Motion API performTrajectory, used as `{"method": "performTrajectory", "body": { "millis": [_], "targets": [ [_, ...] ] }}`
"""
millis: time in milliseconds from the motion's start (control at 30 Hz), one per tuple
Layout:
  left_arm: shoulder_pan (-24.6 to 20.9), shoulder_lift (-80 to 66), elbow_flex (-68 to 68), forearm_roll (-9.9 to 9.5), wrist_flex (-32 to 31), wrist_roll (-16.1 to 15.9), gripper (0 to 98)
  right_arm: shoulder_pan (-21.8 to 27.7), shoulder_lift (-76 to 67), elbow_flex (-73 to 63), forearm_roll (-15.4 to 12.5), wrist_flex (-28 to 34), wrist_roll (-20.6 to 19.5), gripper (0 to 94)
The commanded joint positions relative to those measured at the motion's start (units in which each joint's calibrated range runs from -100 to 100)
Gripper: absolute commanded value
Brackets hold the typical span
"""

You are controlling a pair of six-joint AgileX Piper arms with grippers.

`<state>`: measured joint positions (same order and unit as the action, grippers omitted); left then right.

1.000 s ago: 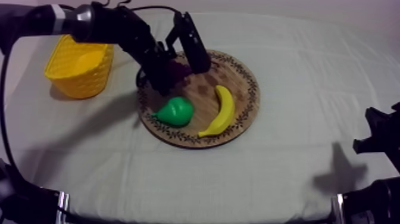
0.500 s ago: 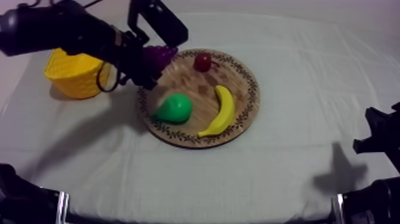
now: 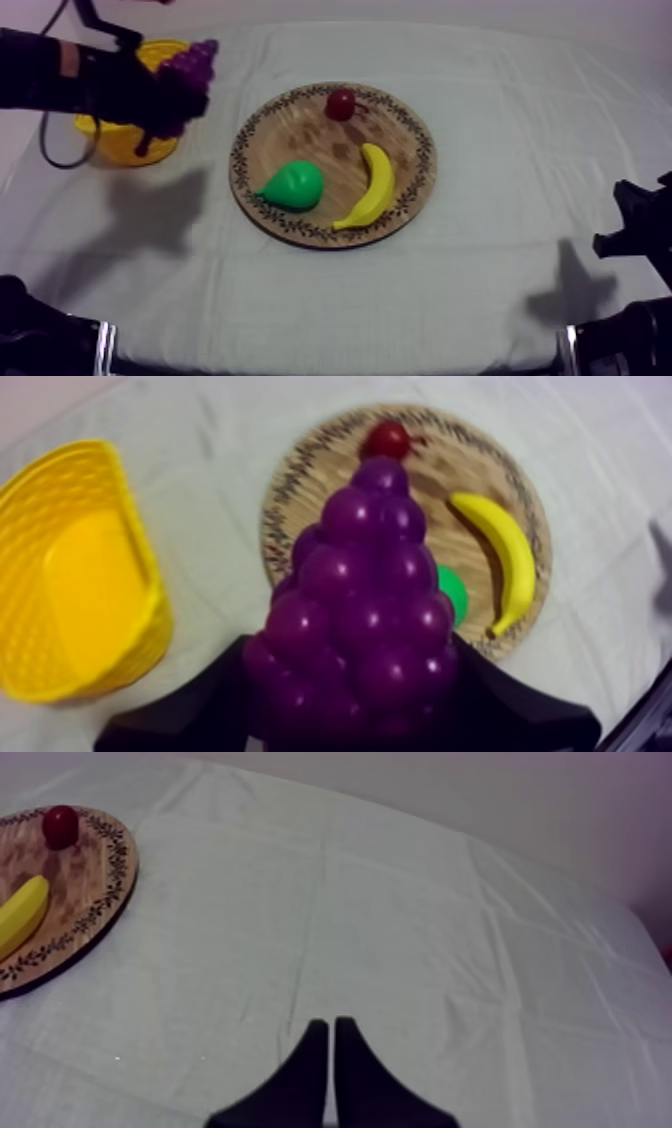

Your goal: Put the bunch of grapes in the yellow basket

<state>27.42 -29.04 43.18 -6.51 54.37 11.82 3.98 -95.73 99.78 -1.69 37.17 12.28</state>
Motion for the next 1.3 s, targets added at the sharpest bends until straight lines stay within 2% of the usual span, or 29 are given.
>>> {"method": "performTrajectory", "body": {
  "millis": [0,233,367,567,833,1100,1267],
  "targets": [
    [-3.91,-2.93,-0.12,1.19,1.86,-2.73,50.3,0.00,-0.02,-0.01,0.01,0.01,0.01,0.5],
    [-14.06,-6.51,0.25,4.79,5.16,-6.78,50.8,0.00,-0.02,-0.01,0.01,0.01,0.01,0.5],
    [-19.13,-7.52,1.54,5.17,4.82,-7.67,50.8,0.00,-0.02,-0.01,0.01,0.01,0.01,0.5],
    [-25.16,-4.36,3.40,5.08,0.08,-7.81,50.5,0.00,-0.02,-0.01,0.01,0.01,0.01,0.5],
    [-26.39,8.38,-3.08,2.65,-4.91,-5.52,50.5,0.00,-0.02,-0.01,0.01,0.01,0.01,0.5],
    [-24.47,23.82,-13.60,0.24,-6.67,-3.10,50.8,0.00,-0.02,-0.01,0.01,0.01,0.01,0.5],
    [-23.85,32.00,-17.65,-0.17,-8.57,-2.03,50.9,0.00,-0.02,-0.01,0.01,0.01,0.01,0.5]
  ]
}}
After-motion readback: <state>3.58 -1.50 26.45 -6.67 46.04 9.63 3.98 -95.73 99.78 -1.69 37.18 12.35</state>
